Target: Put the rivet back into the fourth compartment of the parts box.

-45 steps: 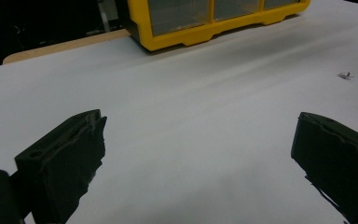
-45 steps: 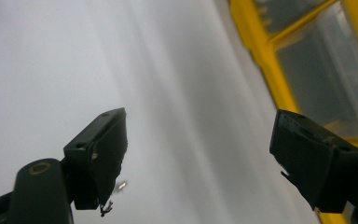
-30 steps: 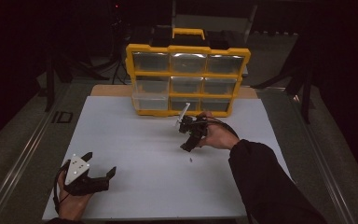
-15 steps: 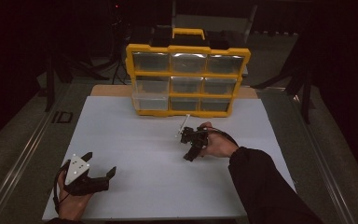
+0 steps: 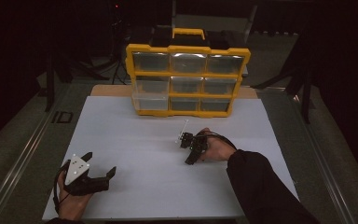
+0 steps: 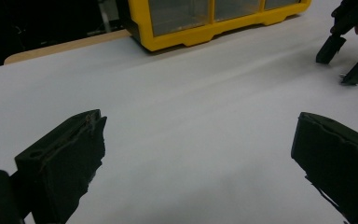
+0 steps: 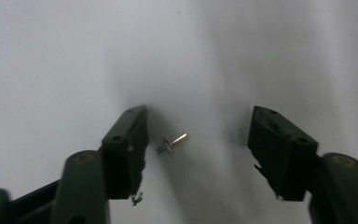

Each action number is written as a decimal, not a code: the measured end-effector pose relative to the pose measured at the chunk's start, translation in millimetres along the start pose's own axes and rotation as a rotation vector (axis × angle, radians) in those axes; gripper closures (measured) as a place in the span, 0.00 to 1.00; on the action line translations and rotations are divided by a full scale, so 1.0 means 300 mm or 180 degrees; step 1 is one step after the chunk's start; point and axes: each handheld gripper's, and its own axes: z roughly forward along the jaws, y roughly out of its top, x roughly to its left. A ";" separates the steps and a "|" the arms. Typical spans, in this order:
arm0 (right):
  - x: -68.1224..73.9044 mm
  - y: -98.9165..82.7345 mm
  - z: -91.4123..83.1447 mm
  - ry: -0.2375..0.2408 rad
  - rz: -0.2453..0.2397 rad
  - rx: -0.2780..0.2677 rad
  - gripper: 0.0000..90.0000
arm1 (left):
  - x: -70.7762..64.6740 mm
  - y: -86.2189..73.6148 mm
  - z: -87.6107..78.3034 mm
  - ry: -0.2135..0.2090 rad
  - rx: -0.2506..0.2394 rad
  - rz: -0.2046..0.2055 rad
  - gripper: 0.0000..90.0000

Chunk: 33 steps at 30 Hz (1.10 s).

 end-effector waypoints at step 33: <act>0.008 -0.002 -0.034 0.0077 -0.0133 0.0139 0.92 | 0.001 0.000 0.001 0.0004 0.0016 0.0007 0.04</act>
